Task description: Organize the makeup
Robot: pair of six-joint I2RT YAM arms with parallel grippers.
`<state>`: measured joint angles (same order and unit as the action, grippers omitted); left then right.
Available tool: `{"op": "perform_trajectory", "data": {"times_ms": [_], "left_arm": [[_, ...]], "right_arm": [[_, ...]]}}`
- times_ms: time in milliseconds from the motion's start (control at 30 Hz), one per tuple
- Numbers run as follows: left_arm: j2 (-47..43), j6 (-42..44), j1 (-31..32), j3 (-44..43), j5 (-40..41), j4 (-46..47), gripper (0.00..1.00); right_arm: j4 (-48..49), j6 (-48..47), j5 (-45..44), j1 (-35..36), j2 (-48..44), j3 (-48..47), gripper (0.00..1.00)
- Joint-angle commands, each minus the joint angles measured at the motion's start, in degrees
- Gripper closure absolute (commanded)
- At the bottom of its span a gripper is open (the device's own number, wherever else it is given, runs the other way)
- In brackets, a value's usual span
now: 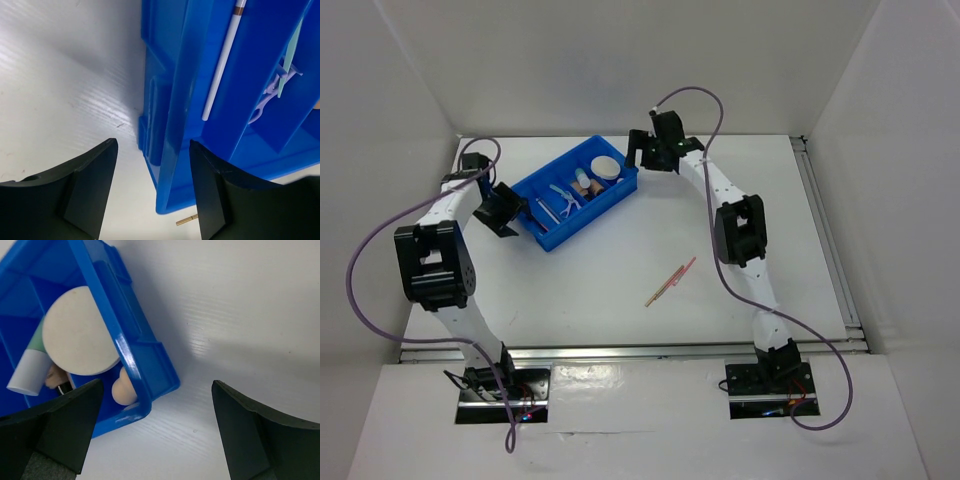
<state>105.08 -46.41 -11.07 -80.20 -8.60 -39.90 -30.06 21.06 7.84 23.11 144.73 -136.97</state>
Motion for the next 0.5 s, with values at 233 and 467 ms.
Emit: {"op": "perform_trajectory", "data": {"times_ms": [233,467], "left_arm": [[3.38,2.38,2.28,0.14,-1.51,2.63,0.3],[3.91,3.7,3.33,-1.45,-0.37,1.41,0.3]], "right_arm": [[2.2,-1.37,-4.94,0.7,3.02,-1.55,0.24],[2.12,-1.37,-9.32,0.7,-1.98,6.88,0.52]]}}
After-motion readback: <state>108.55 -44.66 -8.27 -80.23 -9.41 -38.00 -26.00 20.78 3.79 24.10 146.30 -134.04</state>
